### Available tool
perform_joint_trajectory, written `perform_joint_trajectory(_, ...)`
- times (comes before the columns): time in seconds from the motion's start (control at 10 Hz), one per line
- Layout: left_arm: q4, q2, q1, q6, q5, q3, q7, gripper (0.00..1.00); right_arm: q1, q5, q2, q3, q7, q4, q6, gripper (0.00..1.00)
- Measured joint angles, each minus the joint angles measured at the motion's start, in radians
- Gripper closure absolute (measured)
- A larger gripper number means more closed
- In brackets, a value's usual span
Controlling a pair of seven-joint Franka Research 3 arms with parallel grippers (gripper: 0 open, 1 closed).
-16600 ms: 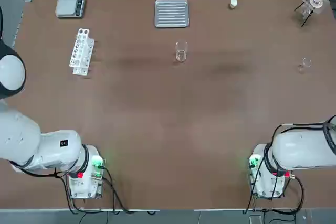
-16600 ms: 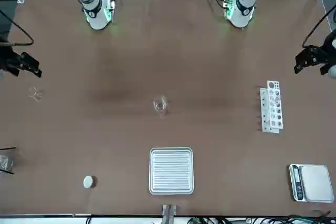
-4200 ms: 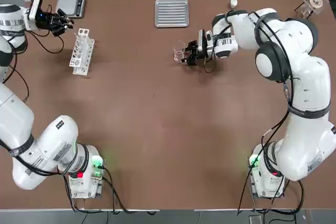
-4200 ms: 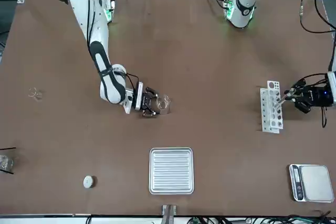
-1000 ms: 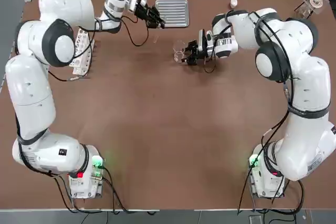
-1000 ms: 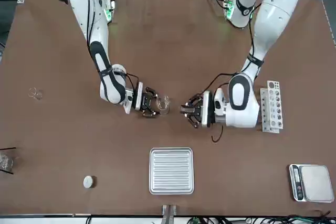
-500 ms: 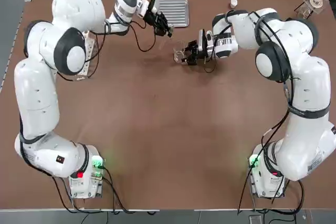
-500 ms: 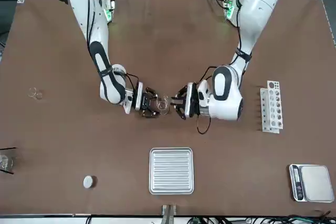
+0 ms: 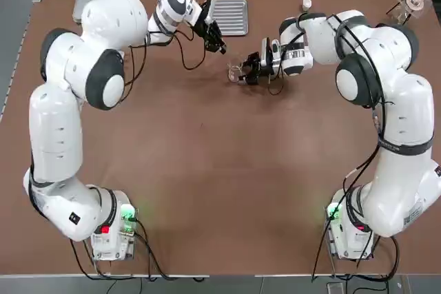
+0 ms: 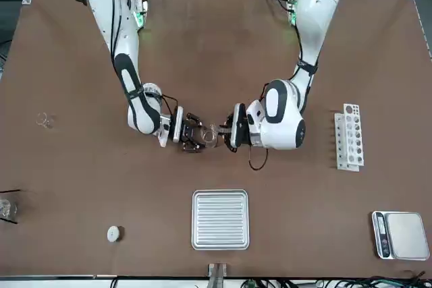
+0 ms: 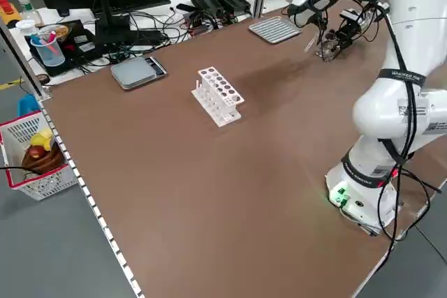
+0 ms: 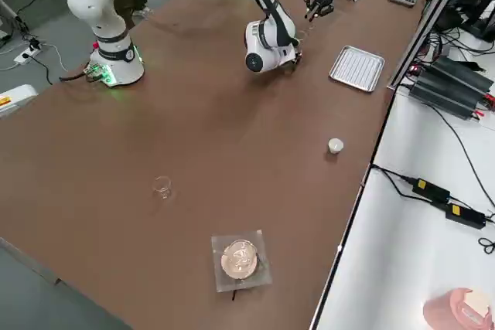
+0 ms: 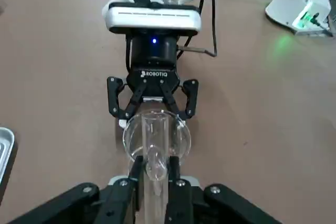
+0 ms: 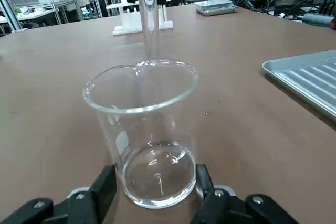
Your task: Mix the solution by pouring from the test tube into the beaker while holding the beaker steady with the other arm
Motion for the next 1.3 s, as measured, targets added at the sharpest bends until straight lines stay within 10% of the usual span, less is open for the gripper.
perform_joint_trajectory(1.3,0.064,0.006,-0.18,0.003,0.207,0.142,-0.361,0.79,0.0,0.002,0.0,0.0,0.0,0.0,0.0,0.31)
